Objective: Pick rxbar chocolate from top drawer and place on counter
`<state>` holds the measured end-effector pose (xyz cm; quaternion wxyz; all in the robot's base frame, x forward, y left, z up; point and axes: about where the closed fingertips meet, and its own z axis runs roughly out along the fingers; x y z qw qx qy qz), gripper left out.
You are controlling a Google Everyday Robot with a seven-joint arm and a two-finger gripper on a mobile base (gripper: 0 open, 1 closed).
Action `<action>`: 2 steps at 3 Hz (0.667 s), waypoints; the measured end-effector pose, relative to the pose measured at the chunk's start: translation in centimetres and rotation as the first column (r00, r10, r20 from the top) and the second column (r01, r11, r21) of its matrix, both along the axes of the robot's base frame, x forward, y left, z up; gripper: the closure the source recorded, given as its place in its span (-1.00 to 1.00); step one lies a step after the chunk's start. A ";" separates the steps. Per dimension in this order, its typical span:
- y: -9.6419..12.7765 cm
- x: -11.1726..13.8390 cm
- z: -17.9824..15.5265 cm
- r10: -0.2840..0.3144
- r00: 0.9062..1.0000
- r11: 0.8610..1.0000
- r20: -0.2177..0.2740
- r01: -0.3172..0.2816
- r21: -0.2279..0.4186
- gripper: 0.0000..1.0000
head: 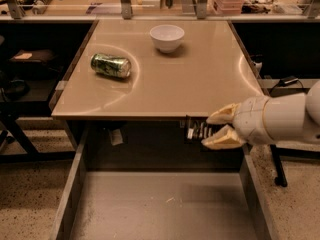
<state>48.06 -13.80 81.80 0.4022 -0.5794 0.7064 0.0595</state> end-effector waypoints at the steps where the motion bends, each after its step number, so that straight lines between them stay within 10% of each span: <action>1: 0.0 0.4 1.0 -0.001 1.000 1.000 0.017 0.001 0.000 1.00; 2: 0.0 1.5 2.2 0.000 0.999 1.000 0.049 0.000 -0.012 1.00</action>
Offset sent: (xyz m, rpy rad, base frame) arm 0.0350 -0.0029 0.0418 -0.0196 -0.0969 -0.0059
